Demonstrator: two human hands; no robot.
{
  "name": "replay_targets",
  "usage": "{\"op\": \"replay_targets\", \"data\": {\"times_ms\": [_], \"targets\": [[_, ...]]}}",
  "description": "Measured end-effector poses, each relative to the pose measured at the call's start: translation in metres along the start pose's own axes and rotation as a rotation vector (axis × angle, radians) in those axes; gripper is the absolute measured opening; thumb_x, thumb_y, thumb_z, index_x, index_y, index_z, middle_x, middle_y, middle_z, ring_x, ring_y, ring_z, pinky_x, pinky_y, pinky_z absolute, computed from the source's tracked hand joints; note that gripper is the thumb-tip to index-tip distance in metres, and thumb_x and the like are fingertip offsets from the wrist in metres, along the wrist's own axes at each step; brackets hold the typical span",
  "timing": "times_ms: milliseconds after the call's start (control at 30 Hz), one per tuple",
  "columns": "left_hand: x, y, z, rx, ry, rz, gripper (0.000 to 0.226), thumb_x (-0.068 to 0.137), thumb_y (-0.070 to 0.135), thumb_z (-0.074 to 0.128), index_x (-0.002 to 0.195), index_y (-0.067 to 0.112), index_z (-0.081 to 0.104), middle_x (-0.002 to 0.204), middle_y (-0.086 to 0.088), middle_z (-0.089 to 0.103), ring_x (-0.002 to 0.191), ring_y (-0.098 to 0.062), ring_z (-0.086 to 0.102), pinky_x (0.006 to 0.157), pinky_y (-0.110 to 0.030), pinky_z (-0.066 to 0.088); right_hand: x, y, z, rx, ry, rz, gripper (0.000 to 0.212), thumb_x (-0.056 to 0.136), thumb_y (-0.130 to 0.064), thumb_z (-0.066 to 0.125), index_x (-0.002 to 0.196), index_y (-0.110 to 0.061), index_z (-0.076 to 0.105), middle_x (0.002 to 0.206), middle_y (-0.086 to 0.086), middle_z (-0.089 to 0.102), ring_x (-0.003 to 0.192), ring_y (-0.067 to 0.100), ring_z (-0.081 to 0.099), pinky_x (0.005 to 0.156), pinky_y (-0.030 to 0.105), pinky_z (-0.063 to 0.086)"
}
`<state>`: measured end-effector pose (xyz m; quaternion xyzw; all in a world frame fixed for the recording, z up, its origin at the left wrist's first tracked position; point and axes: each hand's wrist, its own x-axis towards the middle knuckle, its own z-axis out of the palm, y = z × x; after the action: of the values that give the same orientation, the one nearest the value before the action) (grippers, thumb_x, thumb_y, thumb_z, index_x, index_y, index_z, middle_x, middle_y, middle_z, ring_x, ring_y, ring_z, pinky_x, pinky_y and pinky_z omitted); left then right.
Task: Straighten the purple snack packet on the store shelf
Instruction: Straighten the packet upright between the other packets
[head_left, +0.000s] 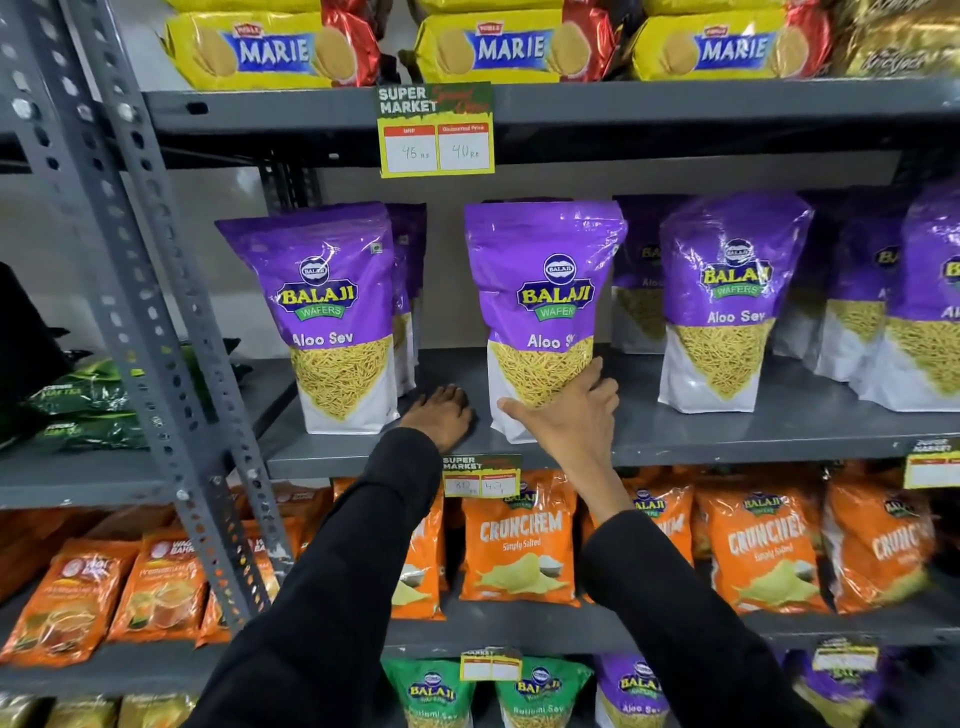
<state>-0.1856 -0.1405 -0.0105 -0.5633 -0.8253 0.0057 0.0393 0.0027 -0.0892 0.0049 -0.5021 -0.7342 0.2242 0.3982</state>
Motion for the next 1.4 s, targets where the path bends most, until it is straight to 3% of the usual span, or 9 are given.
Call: {"op": "replay_targets", "data": {"times_ms": [133, 400, 700, 933, 1400], "targets": [[0.002, -0.004, 0.000, 0.051, -0.025, 0.039, 0.051, 0.108, 0.032, 0.022, 0.154, 0.013, 0.034, 0.165, -0.010, 0.021, 0.157, -0.027, 0.012, 0.124, -0.053, 0.018, 0.002, 0.007, 0.002, 0.076, -0.014, -0.020, 0.150, 0.054, -0.080, 0.080, 0.159, -0.004, 0.004, 0.151, 0.019, 0.027, 0.142, 0.038, 0.030, 0.113, 0.050, 0.038], [-0.002, -0.002, 0.003, 0.136, -0.009, 0.056, 0.050, 0.108, 0.029, 0.021, 0.154, 0.014, 0.034, 0.167, -0.012, 0.018, 0.157, -0.030, 0.010, 0.123, -0.054, 0.020, 0.002, 0.006, 0.015, 0.257, 0.041, -0.069, 0.134, 0.060, -0.051, 0.093, 0.158, -0.009, 0.011, 0.152, 0.015, 0.031, 0.142, 0.034, 0.037, 0.109, 0.050, 0.046], [-0.006, -0.002, 0.003, 0.126, -0.002, 0.051, 0.051, 0.108, 0.029, 0.025, 0.155, 0.011, 0.031, 0.166, -0.013, 0.019, 0.157, -0.030, 0.012, 0.123, -0.055, 0.021, 0.006, 0.001, 0.030, 0.249, 0.133, -0.059, 0.130, 0.058, -0.054, 0.093, 0.154, -0.008, 0.018, 0.145, 0.015, 0.039, 0.134, 0.033, 0.044, 0.104, 0.049, 0.050], [-0.007, 0.002, 0.000, -0.103, 0.021, -0.035, 0.059, 0.106, 0.036, 0.022, 0.159, 0.009, 0.020, 0.169, -0.007, 0.016, 0.157, -0.022, 0.013, 0.126, -0.046, 0.013, 0.018, 0.001, 0.037, 0.285, 0.123, -0.072, 0.126, 0.057, -0.050, 0.095, 0.151, -0.006, 0.023, 0.140, 0.015, 0.041, 0.131, 0.032, 0.046, 0.102, 0.047, 0.050], [-0.007, 0.001, 0.000, -0.076, -0.014, -0.034, 0.061, 0.107, 0.037, 0.018, 0.161, 0.009, 0.012, 0.170, -0.008, 0.007, 0.158, -0.022, 0.007, 0.128, -0.045, 0.010, 0.030, 0.002, 0.044, 0.163, 0.154, -0.113, 0.125, 0.055, -0.066, 0.087, 0.147, -0.008, 0.027, 0.135, 0.013, 0.047, 0.125, 0.031, 0.051, 0.100, 0.044, 0.052]]}}
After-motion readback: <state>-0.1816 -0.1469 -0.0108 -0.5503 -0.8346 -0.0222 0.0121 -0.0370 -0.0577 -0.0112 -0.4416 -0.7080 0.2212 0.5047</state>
